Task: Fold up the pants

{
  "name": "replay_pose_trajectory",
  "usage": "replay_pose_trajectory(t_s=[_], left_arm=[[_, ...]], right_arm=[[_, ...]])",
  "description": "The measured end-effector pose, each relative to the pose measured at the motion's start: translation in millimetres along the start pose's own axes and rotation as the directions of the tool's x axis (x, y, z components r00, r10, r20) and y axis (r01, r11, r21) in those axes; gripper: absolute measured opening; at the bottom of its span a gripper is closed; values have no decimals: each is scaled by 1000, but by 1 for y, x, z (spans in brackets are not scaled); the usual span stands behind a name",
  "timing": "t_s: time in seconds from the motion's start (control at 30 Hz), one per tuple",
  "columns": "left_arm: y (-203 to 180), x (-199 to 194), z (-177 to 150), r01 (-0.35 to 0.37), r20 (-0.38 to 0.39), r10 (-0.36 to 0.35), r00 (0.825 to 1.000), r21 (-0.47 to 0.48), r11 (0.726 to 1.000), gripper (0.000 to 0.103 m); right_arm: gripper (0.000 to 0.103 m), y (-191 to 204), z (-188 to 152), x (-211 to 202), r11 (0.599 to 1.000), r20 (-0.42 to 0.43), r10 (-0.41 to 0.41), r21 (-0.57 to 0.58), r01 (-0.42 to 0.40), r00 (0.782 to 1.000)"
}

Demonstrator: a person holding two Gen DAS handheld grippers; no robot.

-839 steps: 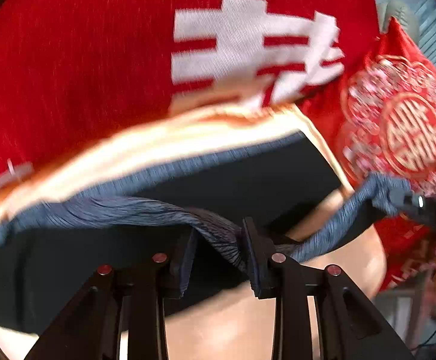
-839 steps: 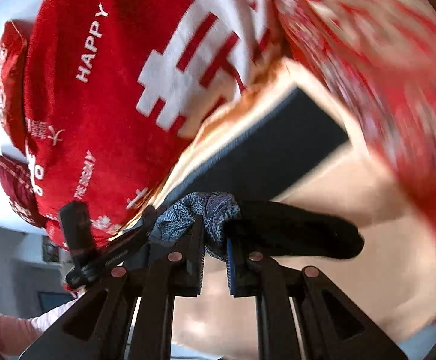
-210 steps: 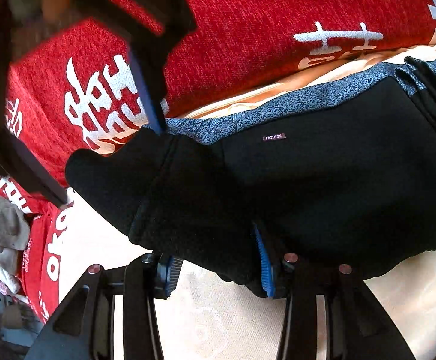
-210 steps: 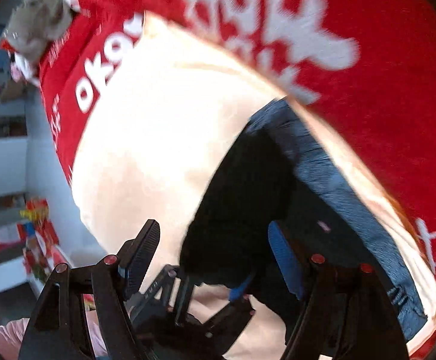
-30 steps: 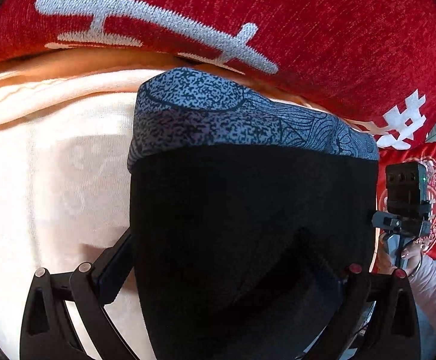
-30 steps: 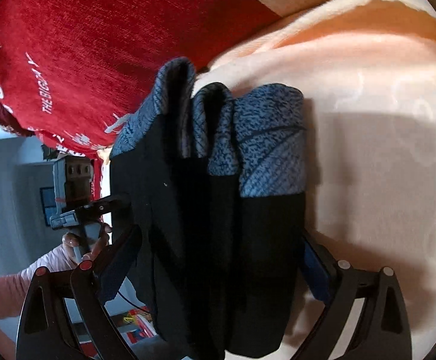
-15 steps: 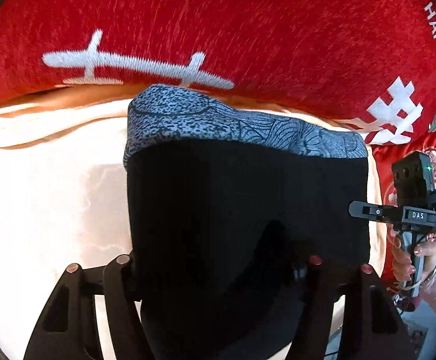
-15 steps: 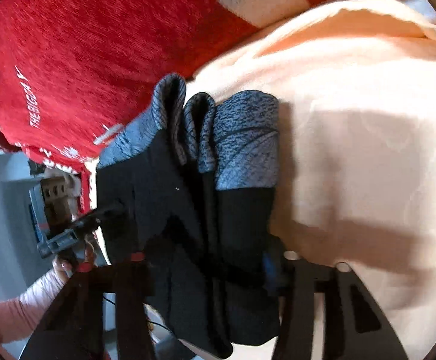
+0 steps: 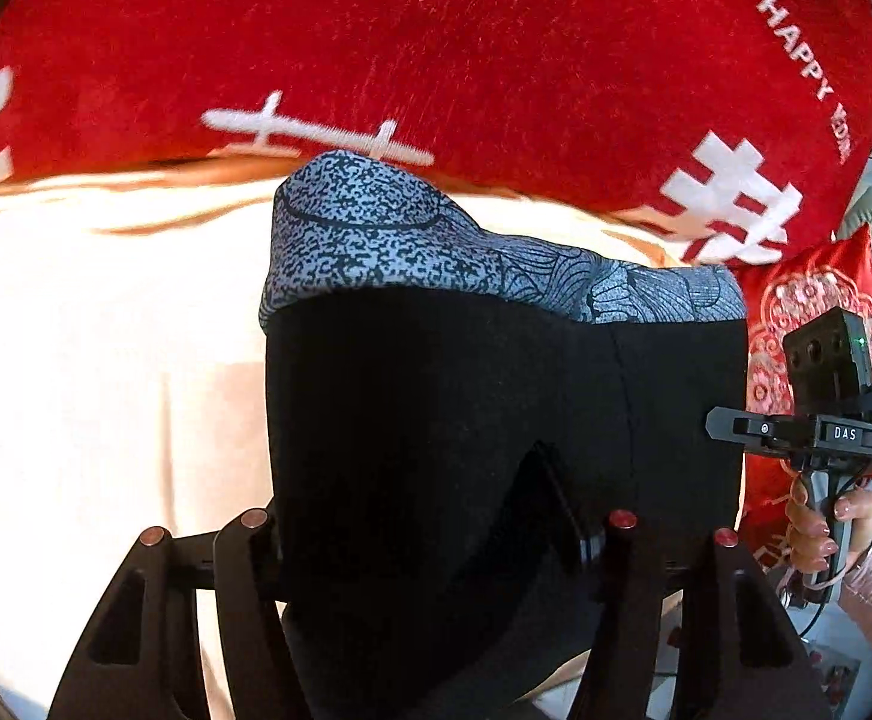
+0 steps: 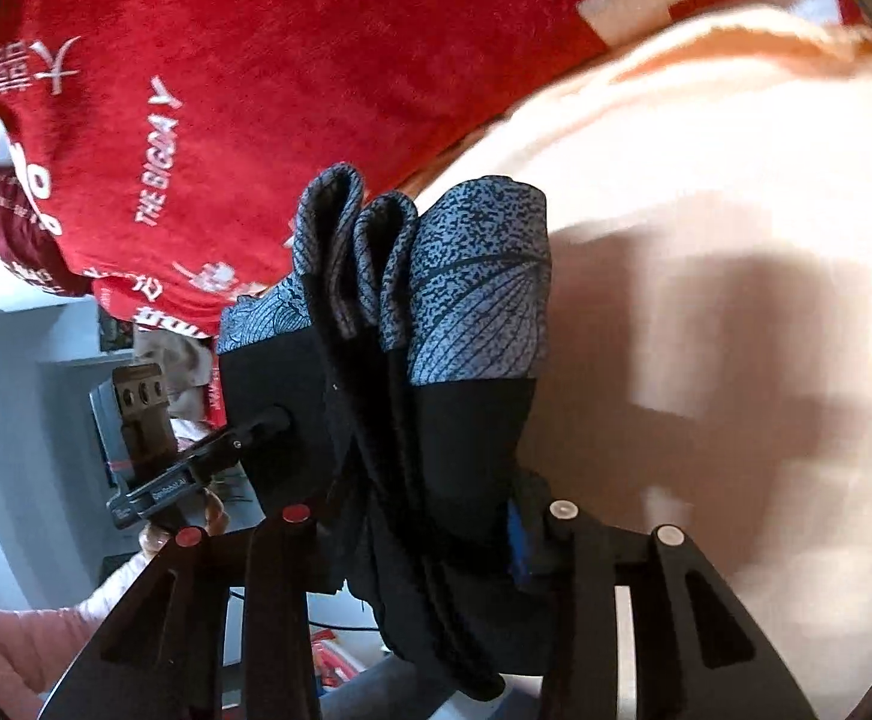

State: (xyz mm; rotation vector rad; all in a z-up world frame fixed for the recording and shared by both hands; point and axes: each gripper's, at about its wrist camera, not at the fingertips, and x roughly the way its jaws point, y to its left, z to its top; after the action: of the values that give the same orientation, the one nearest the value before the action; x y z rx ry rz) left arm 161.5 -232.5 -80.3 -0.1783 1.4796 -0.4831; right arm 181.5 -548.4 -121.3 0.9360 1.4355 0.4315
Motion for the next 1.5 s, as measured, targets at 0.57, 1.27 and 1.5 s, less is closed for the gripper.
replay_pose_trajectory(t_s=[0.57,1.27,1.5], left_arm=[[53,40,-64,-89,-30,91,995,55,995,98],[-17,-35,-111,-317,51,313,948,114,941,102],[-29,-56,-128,-424,59,420,905,94,901,102]], right_arm=[[57,-43,-74,47,986,-26,-166,-21,166,986],[89,46,-159,9,839,124,-544,46,543,830],[103,92,-178,10,767,195,-628,-6,642,753]])
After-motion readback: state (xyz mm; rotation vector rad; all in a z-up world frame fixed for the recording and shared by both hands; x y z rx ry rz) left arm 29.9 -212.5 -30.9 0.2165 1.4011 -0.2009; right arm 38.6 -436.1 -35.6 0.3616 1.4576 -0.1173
